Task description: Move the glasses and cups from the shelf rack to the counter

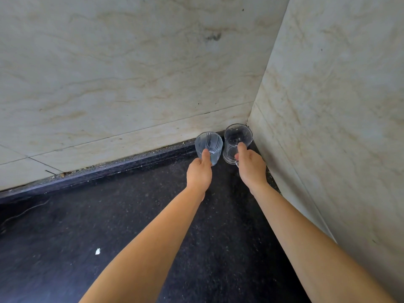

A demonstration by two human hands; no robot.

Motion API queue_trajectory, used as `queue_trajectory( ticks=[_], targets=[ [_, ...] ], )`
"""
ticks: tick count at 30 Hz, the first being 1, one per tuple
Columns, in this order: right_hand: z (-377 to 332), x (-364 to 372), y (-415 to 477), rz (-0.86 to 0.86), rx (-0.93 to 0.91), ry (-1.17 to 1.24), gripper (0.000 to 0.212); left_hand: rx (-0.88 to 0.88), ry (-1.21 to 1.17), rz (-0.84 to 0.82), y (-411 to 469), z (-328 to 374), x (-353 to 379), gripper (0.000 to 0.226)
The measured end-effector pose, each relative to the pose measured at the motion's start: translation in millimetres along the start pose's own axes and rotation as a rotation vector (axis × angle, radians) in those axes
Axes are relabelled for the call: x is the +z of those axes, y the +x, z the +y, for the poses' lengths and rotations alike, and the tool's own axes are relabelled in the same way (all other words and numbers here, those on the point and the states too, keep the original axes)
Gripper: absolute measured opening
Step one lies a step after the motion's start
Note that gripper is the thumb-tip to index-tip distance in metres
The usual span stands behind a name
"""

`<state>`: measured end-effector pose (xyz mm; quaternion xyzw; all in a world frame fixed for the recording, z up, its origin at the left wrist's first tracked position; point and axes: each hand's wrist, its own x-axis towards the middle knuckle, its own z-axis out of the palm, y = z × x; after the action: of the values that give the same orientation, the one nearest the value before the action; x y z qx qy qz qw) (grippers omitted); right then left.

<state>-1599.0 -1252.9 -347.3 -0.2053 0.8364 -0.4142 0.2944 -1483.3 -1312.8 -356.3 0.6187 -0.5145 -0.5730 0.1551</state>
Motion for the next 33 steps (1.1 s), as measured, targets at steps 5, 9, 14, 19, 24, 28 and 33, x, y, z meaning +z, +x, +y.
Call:
queue_trajectory(
  ticks=[5,9,14,19,24,28,33],
  targets=[
    [-3.5,-6.3,-10.5,0.08,-0.061,-0.062,0.046,0.12,0.245,0.052,-20.3,8.1,-29.1,0.059],
    [-47.8,-16.4,-39.9,0.232,-0.358,-0.234,0.059,0.425,0.511,0.225,-54.0,27.9,-78.6,0.057],
    [-159.0,-30.2,-94.8,0.23,-0.758,-0.328,0.063,0.652,0.721,0.487,-124.5,81.5,-177.0,0.064],
    [-261.3,-16.0,-175.2,0.209,-1.177,-0.363,0.064,0.653,0.921,0.833,-231.1,114.8,-305.1,0.066],
    [-318.3,49.8,-284.6,0.061,-1.523,-0.298,0.065,0.523,1.057,1.129,-357.2,59.3,-415.8,0.066],
    [-327.9,110.1,-409.9,-0.164,-1.708,-0.228,0.067,0.312,1.092,1.312,-464.3,-19.7,-472.4,0.065],
    [-307.5,156.7,-585.9,-0.379,-1.898,-0.127,0.073,0.021,1.057,1.495,-608.1,-123.3,-521.8,0.07]
  ],
)
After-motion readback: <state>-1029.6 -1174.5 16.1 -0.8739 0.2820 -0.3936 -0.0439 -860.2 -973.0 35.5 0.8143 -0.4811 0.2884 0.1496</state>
